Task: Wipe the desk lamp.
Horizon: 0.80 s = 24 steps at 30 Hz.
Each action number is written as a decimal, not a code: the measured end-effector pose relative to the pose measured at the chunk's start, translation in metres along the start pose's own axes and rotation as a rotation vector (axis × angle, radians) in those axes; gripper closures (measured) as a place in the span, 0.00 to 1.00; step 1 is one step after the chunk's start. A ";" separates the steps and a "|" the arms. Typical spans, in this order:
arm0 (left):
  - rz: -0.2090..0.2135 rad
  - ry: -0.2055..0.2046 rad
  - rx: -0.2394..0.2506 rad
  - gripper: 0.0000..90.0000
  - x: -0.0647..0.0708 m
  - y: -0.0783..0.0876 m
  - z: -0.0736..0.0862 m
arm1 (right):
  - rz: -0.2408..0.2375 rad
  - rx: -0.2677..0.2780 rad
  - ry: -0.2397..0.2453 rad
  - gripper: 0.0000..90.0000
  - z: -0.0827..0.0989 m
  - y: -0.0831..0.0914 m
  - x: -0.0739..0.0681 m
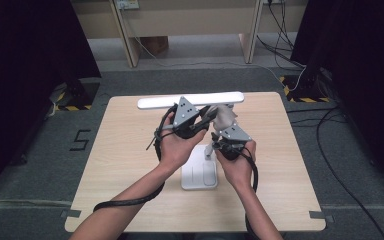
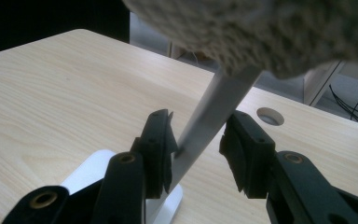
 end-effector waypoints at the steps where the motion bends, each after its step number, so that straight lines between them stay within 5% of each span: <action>1: 0.001 0.005 -0.001 0.83 0.001 -0.002 0.000 | -0.001 0.004 -0.001 0.68 0.000 0.000 0.000; 24: -0.003 -0.022 -0.045 0.83 -0.002 -0.020 0.014 | -0.006 0.007 0.025 0.67 0.002 0.002 0.000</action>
Point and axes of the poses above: each handheld gripper's, and its own axes: y roughly backward along the jaws, z roughly out of its underside, x roughly to its right, the point moved 3 cm from there along -y, roughly forward along the jaws, and after that the axes turned 6 degrees about x, right-handed, at the moved point
